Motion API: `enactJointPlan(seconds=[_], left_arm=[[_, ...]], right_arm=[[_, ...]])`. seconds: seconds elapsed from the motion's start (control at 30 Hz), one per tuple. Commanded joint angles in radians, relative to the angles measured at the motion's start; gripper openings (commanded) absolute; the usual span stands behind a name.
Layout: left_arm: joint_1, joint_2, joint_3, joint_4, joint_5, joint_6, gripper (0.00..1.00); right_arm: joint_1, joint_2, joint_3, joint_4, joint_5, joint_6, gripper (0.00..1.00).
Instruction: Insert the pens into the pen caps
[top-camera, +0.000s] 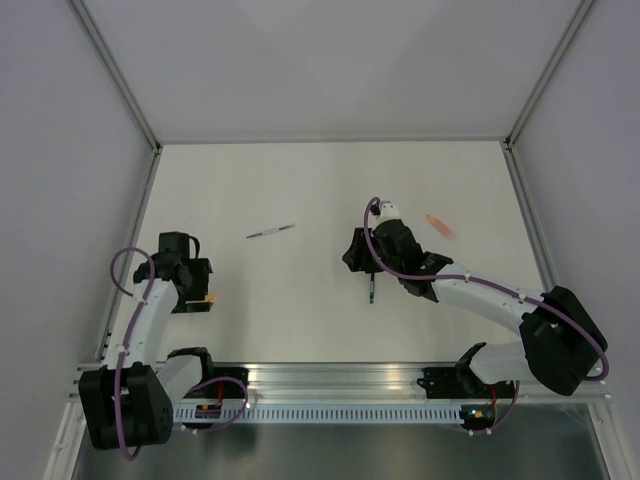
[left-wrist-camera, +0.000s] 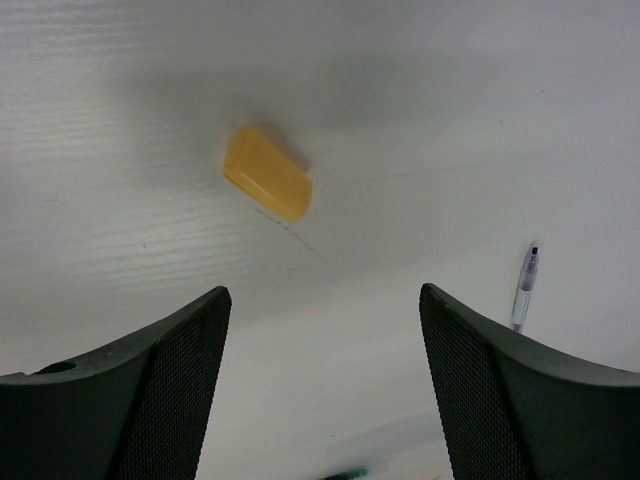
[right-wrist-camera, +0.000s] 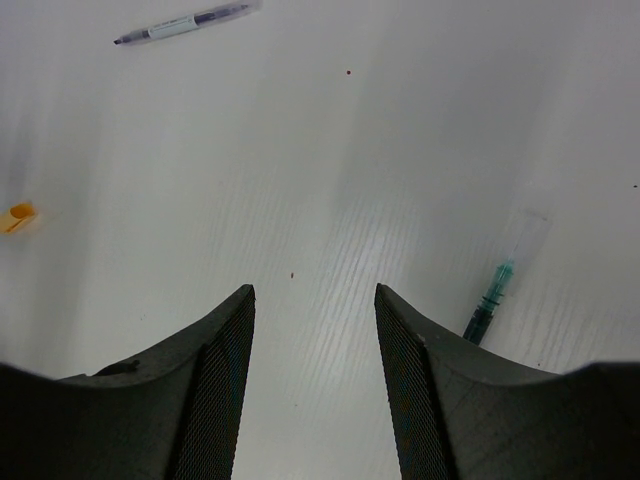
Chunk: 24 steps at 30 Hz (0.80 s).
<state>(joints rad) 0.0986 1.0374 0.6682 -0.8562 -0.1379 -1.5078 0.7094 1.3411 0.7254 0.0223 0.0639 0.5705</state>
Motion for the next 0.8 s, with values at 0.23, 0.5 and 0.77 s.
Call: enactJointPlan(seconds=[0.23, 0.5, 0.77], left_arm=[[0.003, -0.06, -0.071, -0.041, -0.025, -0.233, 0.81], [0.003, 0.016, -0.107, 0.052, -0.034, -0.255, 0.8], [0.003, 0.065, -0.125, 0.074, -0.117, -0.265, 0.75]], right_arm=[[0.001, -0.019, 0.039, -0.002, -0.012, -0.012, 0.58], [0.001, -0.03, 0.039, -0.001, -0.024, -0.009, 0.58], [0.001, -0.039, 0.037, -0.002, -0.032, -0.008, 0.58]])
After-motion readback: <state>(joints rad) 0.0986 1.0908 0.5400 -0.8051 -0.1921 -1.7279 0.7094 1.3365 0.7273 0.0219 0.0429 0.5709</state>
